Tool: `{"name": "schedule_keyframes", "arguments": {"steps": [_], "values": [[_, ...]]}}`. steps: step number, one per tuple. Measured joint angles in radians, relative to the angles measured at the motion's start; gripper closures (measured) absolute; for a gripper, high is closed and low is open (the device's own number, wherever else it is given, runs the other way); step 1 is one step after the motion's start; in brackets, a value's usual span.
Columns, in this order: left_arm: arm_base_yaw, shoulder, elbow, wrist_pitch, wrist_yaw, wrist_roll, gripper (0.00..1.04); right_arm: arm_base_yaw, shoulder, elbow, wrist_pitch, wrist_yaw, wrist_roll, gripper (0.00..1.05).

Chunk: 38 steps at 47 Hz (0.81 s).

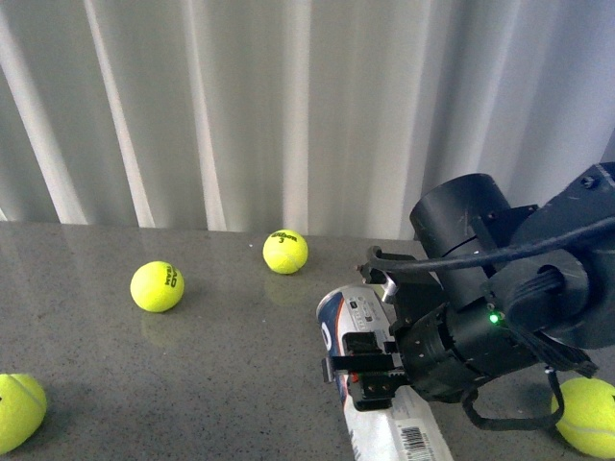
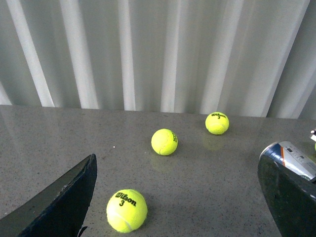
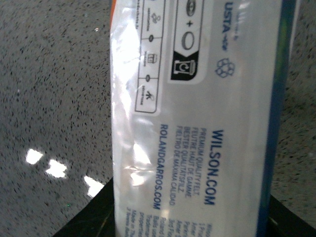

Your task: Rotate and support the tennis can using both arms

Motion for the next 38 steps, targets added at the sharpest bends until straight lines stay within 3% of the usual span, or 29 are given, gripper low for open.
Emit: {"name": "schedule_keyframes", "arguments": {"steps": [6,16,25,29,38], "values": [[0.000,0.000,0.000,0.000,0.000,0.000,0.07,0.000,-0.091,-0.087,0.047,-0.027,-0.222,0.69],[0.000,0.000,0.000,0.000,0.000,0.000,0.07,0.001,-0.247,-0.230,0.119,-0.121,-0.908,0.84],[0.000,0.000,0.000,0.000,0.000,0.000,0.07,-0.011,-0.177,-0.261,0.199,-0.060,-1.519,0.92],[0.000,0.000,0.000,0.000,0.000,0.000,0.07,-0.011,-0.131,-0.251,0.232,-0.042,-1.629,0.93],[0.000,0.000,0.000,0.000,0.000,0.000,0.07,0.014,-0.049,-0.184,0.280,-0.029,-1.640,0.95]]}}
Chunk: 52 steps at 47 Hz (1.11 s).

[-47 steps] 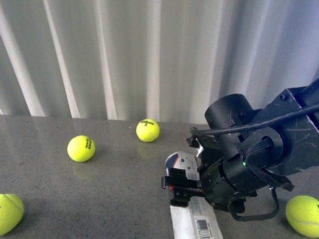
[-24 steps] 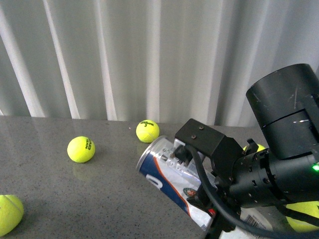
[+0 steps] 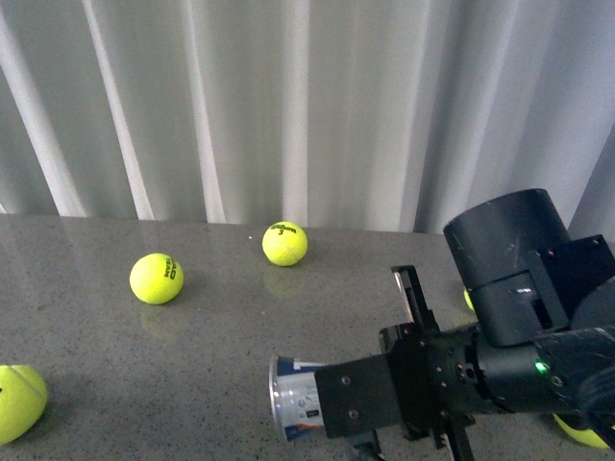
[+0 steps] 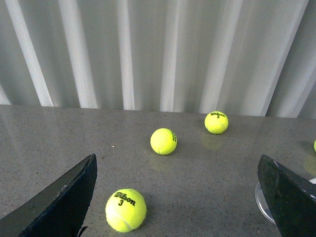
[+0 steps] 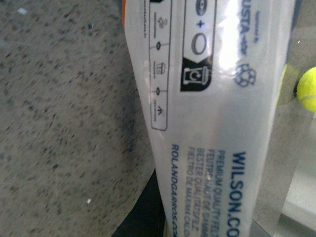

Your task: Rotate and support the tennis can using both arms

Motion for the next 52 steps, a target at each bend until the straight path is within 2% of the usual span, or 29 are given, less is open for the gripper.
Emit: {"name": "schedule_keyframes", "arguments": {"steps": [18,33,39,52], "values": [[0.000,0.000,0.000,0.000,0.000,0.000,0.07,0.054,0.089,0.117,0.009,0.019,0.195,0.98],[0.000,0.000,0.000,0.000,0.000,0.000,0.07,0.052,0.126,0.127,0.033,0.017,0.254,0.98],[0.000,0.000,0.000,0.000,0.000,0.000,0.07,0.051,0.118,0.116,0.034,-0.030,0.326,0.74],[0.000,0.000,0.000,0.000,0.000,0.000,0.07,0.053,0.023,0.081,0.041,-0.092,0.495,0.34]]}}
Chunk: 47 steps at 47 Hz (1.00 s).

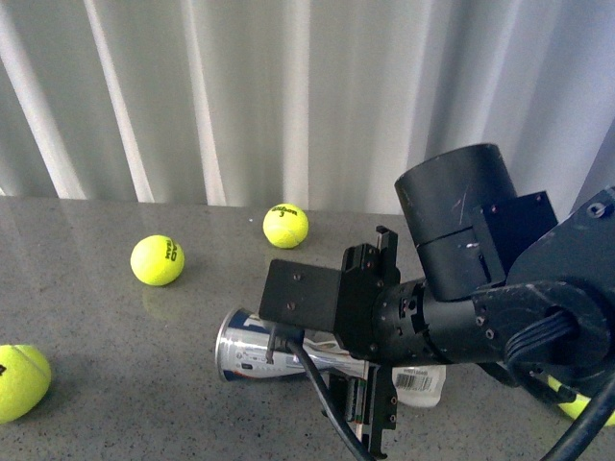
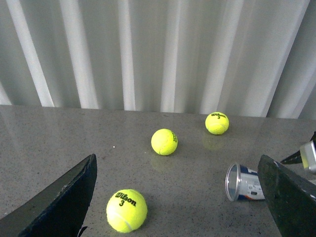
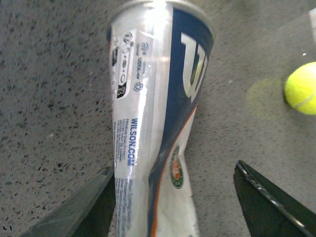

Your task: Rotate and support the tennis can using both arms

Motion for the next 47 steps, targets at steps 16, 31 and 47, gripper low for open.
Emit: {"name": "schedule_keyframes", "arguments": {"steps": [16,31,47], "values": [[0.000,0.000,0.000,0.000,0.000,0.000,0.07,-0.021,-0.159,-0.082,-0.009,-0.043,0.130,0.07],[0.000,0.000,0.000,0.000,0.000,0.000,0.07,-0.107,-0.364,-0.190,0.018,-0.058,0.351,0.07],[0.000,0.000,0.000,0.000,0.000,0.000,0.07,-0.321,-0.806,-0.348,-0.152,0.317,1.065,0.07]]}}
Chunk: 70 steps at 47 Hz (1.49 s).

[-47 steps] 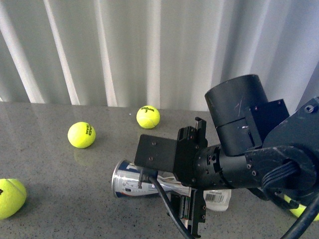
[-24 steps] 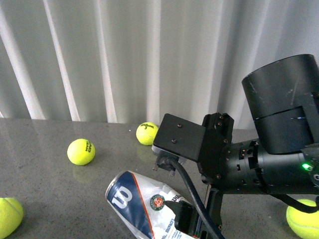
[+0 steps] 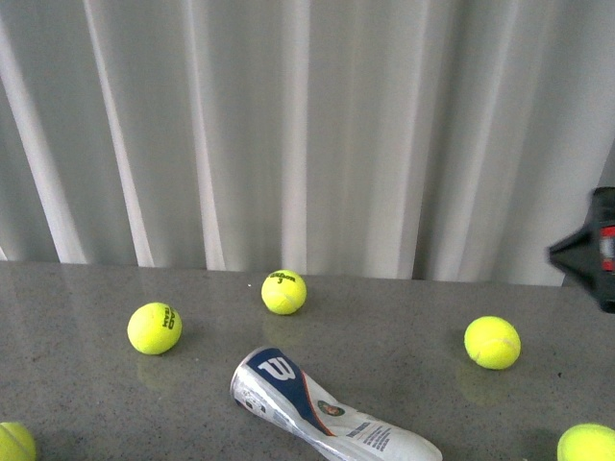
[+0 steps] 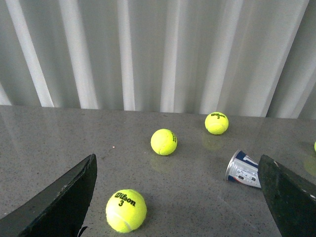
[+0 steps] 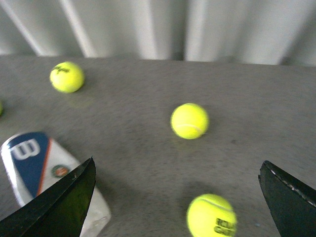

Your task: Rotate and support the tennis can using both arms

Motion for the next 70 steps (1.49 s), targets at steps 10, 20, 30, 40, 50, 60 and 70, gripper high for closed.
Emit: {"name": "schedule_keyframes", "arguments": {"steps": [10,20,30,40,50,60,70], "values": [[0.000,0.000,0.000,0.000,0.000,0.000,0.07,-0.021,-0.198,-0.153,0.074,0.183,-0.019,0.07],[0.000,0.000,0.000,0.000,0.000,0.000,0.07,-0.031,-0.193,-0.198,0.185,0.135,-0.042,0.12],[0.000,0.000,0.000,0.000,0.000,0.000,0.07,-0.080,-0.267,-0.385,0.551,0.016,-0.071,0.48],[0.000,0.000,0.000,0.000,0.000,0.000,0.07,-0.122,-0.376,-0.479,0.531,-0.002,-0.074,0.84],[0.000,0.000,0.000,0.000,0.000,0.000,0.07,-0.122,-0.529,-0.555,0.451,-0.004,-0.077,1.01],[0.000,0.000,0.000,0.000,0.000,0.000,0.07,-0.122,-0.653,-0.590,0.365,-0.004,-0.077,1.01],[0.000,0.000,0.000,0.000,0.000,0.000,0.07,-0.122,-0.771,-0.632,0.300,-0.004,-0.077,1.01]]}}
